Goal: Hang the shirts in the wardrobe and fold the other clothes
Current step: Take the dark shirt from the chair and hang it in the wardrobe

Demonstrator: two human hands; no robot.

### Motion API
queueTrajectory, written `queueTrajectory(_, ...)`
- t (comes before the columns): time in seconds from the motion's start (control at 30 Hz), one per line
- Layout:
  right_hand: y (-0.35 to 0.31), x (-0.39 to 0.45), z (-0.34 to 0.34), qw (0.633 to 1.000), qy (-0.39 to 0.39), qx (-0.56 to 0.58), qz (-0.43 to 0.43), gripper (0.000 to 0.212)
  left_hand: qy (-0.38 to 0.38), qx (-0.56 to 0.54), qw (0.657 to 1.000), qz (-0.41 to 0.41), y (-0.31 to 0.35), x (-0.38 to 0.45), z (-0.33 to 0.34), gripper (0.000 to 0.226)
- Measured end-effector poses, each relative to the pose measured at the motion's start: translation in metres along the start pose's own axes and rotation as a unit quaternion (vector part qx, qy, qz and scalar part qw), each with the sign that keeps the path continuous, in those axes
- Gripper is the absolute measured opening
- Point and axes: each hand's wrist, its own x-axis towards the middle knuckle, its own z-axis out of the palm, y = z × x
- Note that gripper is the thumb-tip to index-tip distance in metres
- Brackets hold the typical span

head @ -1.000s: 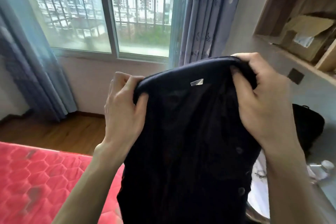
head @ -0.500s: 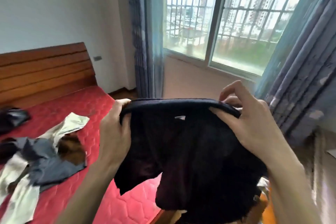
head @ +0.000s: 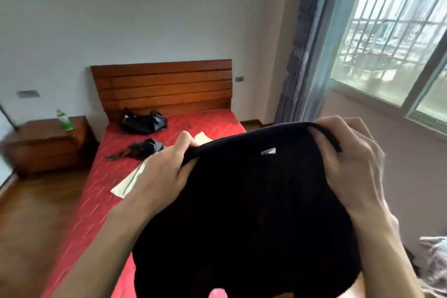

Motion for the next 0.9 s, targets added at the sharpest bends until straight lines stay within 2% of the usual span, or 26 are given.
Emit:
queueTrajectory(0.1,-0.048,-0.009,0.046,0.999,0.021,0.022,-0.025,0.009,0.013,0.026,1.000,0.003,-0.036,-0.040,-0.044,0.028)
queueTrajectory(0.2,-0.104,-0.022,0.094,0.996,0.028,0.079,-0.017,0.012,0.058,0.085,0.995,-0.021,-0.073,-0.086,-0.092,0.041)
queueTrajectory(0.33,-0.180,-0.044,0.148,0.992,0.029,0.112,-0.040,0.013,0.125,0.147,0.979,-0.058,-0.100,-0.144,-0.159,0.041)
queueTrajectory(0.53,-0.287,-0.080,0.209,0.984,0.016,0.171,-0.049,0.015,0.164,0.211,0.957,-0.112,-0.138,-0.222,-0.241,0.038)
queueTrajectory(0.77,-0.403,-0.112,0.276,0.980,-0.072,0.183,-0.042,0.016,0.208,0.297,0.915,-0.177,-0.180,-0.290,-0.325,0.035)
queueTrajectory(0.9,-0.462,-0.119,0.322,0.966,-0.142,0.205,-0.066,0.022,0.239,0.307,0.891,-0.232,-0.219,-0.316,-0.366,0.045)
